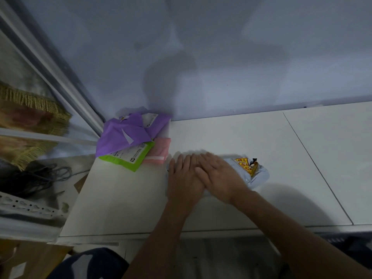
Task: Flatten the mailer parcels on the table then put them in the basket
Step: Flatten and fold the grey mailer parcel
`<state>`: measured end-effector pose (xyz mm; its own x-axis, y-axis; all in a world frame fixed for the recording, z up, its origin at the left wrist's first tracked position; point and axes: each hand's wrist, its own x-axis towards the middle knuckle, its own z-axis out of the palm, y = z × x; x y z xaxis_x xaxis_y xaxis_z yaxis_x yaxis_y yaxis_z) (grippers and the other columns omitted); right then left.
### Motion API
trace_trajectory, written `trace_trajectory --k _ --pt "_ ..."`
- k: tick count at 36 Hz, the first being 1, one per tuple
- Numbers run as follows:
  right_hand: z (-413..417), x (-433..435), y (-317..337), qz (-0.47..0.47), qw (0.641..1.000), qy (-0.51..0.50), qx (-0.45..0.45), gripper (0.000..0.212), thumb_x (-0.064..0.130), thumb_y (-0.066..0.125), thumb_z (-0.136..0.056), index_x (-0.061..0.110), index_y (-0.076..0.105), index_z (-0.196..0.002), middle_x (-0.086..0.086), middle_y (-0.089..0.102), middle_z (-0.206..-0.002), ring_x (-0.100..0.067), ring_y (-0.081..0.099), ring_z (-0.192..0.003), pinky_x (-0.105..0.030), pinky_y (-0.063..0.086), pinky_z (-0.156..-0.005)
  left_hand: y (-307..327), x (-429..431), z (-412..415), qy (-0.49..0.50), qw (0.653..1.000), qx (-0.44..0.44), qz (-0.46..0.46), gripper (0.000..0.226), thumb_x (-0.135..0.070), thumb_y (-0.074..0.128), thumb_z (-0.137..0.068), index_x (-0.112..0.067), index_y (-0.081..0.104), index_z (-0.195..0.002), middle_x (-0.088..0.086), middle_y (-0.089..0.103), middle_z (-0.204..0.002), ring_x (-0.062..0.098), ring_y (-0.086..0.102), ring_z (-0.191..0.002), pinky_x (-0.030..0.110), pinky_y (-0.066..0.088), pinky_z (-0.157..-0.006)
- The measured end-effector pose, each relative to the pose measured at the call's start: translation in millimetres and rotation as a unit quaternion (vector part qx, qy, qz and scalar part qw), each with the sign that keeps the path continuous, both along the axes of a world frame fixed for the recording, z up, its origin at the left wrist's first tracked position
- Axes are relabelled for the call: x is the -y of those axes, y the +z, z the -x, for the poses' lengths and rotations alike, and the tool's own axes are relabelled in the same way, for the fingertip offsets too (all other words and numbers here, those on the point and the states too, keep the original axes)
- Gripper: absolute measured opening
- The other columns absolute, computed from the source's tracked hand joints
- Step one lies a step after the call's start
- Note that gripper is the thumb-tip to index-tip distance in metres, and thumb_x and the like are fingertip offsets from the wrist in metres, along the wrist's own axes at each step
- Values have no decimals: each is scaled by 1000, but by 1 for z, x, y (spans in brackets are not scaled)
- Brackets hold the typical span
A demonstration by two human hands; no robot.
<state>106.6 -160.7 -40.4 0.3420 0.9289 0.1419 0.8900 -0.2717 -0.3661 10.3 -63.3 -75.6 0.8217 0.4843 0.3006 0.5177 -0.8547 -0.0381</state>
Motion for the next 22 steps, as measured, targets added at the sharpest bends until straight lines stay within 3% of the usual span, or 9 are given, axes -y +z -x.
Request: trace_trajectory --k 4,10,12,22 --pt "-15 13 -2 58 997 -30 33 88 59 -9 -85 10 21 -152 -8 25 -158 -18 15 -148 -22 -10 -112 4 2 -4 36 999 19 19 48 -32 33 -94 -8 63 -122 10 65 -120 30 56 -118 48 36 -106" --pt "-20 14 -12 77 994 -59 51 72 52 11 -99 5 48 -139 -12 56 -137 -26 47 -132 -37 26 -114 4 0 -3 36 999 27 25 42 -28 37 -94 -9 62 -121 8 66 -115 28 55 -113 46 33 -106" --pt "-20 15 -13 71 994 -64 54 69 50 16 -98 5 48 -139 -12 56 -136 -26 47 -132 -37 27 -114 4 0 -2 37 998 30 31 41 -27 37 -94 -9 63 -121 8 66 -113 28 56 -111 46 35 -106" --pt "-28 23 -12 89 986 -119 75 78 55 2 -94 8 35 -147 -9 48 -144 -24 35 -140 -40 16 -118 7 0 0 38 997 42 46 43 -26 32 -95 -7 64 -118 10 67 -112 29 57 -109 46 37 -105"
